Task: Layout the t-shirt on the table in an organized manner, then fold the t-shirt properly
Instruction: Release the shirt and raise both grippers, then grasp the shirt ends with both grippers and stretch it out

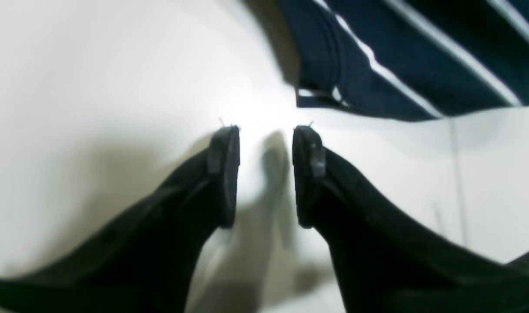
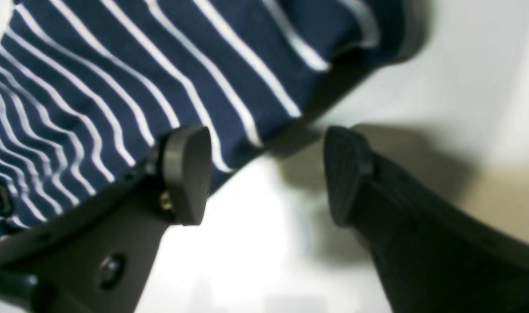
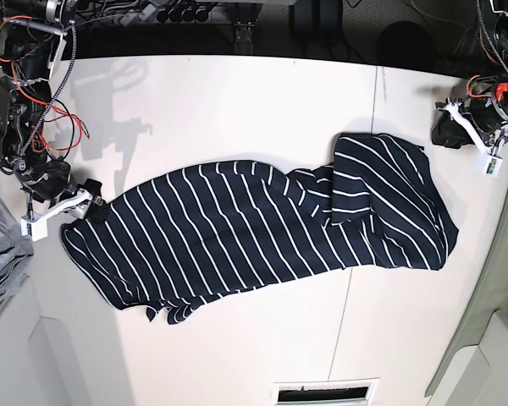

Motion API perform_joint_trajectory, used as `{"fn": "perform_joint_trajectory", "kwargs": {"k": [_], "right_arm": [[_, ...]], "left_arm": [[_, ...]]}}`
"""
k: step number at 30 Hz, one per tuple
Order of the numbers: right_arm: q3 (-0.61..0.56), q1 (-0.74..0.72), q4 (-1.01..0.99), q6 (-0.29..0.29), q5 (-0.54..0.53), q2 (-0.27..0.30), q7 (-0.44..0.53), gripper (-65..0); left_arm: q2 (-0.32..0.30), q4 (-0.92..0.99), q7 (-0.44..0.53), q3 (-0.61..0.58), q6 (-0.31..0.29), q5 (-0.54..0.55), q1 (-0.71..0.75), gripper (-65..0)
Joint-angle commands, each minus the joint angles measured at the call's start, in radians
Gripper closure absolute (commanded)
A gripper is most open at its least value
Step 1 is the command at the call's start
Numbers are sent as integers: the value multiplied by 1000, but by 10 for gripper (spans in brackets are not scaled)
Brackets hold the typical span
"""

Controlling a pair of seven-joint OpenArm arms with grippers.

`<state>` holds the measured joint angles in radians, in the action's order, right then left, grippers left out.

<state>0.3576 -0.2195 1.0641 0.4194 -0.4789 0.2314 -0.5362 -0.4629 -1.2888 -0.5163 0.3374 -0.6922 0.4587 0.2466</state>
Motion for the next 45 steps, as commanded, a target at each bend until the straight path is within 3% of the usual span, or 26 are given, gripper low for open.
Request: {"fn": "perform_joint_trajectory", "kwargs": {"k": [1,7,12,15,19,21,23,24,26,27,31,32,37,45], "right_arm": [[2,-21,18,7,-24,15,15,-401],[2,-21,18,12,-26,16,12,-401],[2,-22,18,15,-26,15,5,-401],[2,-23,18,15,-27,15,5,-401],[2,-23,18,14,-26,15,21,-401],[2,-23,18,10,-26,14,25,-401],[2,-23,16,-8,-21,12,28,-401],[2,-23,14,-14,-12,8,31,-400],[1,-24,11,-24,23,-5,45,-397],[-1,-24,11,-23,31,-11,50,-365],[-6,-29,11,16,35,-18,96,-23],[-6,-37,11,33,35,-17,104,0],[-6,-114,11,96,34,-10,93,0],[-6,-218,26,128,-57,0,18,0]], "left_arm": [[-17,-2,16,-19,-6,-16,-12,-230],[-16,3,20,-159,27,-36,-34,-231],[-13,3,20,-192,64,-33,-37,-231],[-13,3,19,-192,55,-29,-55,-231],[-6,0,18,-192,-6,13,-64,-227],[13,0,1,-193,-6,13,-64,-162],[40,0,-31,-193,-6,13,-63,-30],[56,0,-38,-193,-6,13,-64,0],[74,0,-42,-193,-6,16,-64,0],[75,-1,-42,-193,-6,34,-64,0],[37,-56,-140,-192,-6,206,-64,0],[18,-85,-177,-190,-6,264,-64,0],[-92,-251,-337,-105,-6,542,-71,0],[-237,-319,-495,186,-6,819,-137,0]]}}
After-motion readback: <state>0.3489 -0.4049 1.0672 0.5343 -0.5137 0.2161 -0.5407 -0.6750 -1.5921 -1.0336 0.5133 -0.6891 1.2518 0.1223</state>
